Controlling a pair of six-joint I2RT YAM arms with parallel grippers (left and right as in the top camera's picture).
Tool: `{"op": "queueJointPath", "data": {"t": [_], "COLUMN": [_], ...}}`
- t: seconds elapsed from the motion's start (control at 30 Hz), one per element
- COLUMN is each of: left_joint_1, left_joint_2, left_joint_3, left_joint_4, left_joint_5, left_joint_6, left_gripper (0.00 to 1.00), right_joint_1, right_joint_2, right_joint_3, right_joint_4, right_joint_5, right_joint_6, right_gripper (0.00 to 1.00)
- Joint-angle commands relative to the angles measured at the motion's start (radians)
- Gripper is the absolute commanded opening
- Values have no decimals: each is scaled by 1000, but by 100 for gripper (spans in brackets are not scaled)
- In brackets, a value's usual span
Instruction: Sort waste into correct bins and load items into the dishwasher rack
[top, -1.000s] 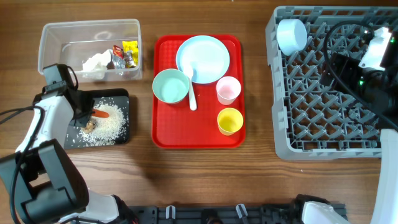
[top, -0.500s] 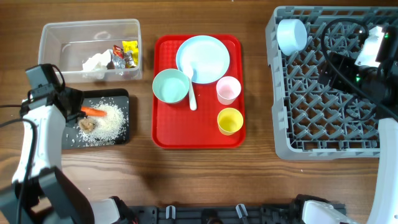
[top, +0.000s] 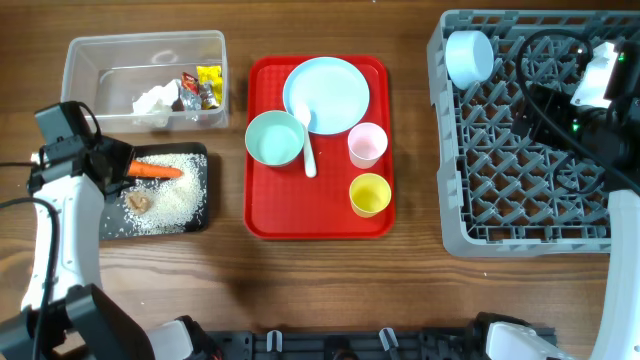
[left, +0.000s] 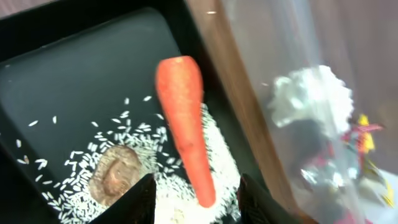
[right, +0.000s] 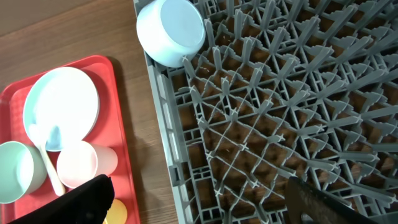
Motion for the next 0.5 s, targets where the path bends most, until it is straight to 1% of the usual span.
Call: {"op": "queueJointPath", "data": {"t": [0.0, 0.1, 0.17, 0.3, 0.37, 0.47], "left_joint_1": [-56, -180, -277, -503, -624, -745], "left_joint_2": [-131, -223, -245, -220, -192, -155], "left_joint_3": [69, 69, 69, 68, 68, 68], "left_joint_4": [-34, -76, -99, -130, -123, -107], "left_joint_5": [46, 45, 45, 44, -2, -38], "left_joint_6": [97, 115, 114, 114, 114, 113], "left_gripper": [44, 47, 48, 50, 49, 49], "right_joint_1": [-4, -4, -4, -4, -4, -4], "right_joint_2": [11, 11, 11, 11, 11, 11], "right_joint_3": [-1, -1, -1, -1, -1, -1], "right_joint_4": [2, 2, 2, 1, -2, -2], "right_joint_5": [-16, -42, -45, -45, -45, -54], "right_joint_6": [-21, -21, -21, -21, -21, -23], "right_gripper": [91, 91, 91, 91, 91, 91]}}
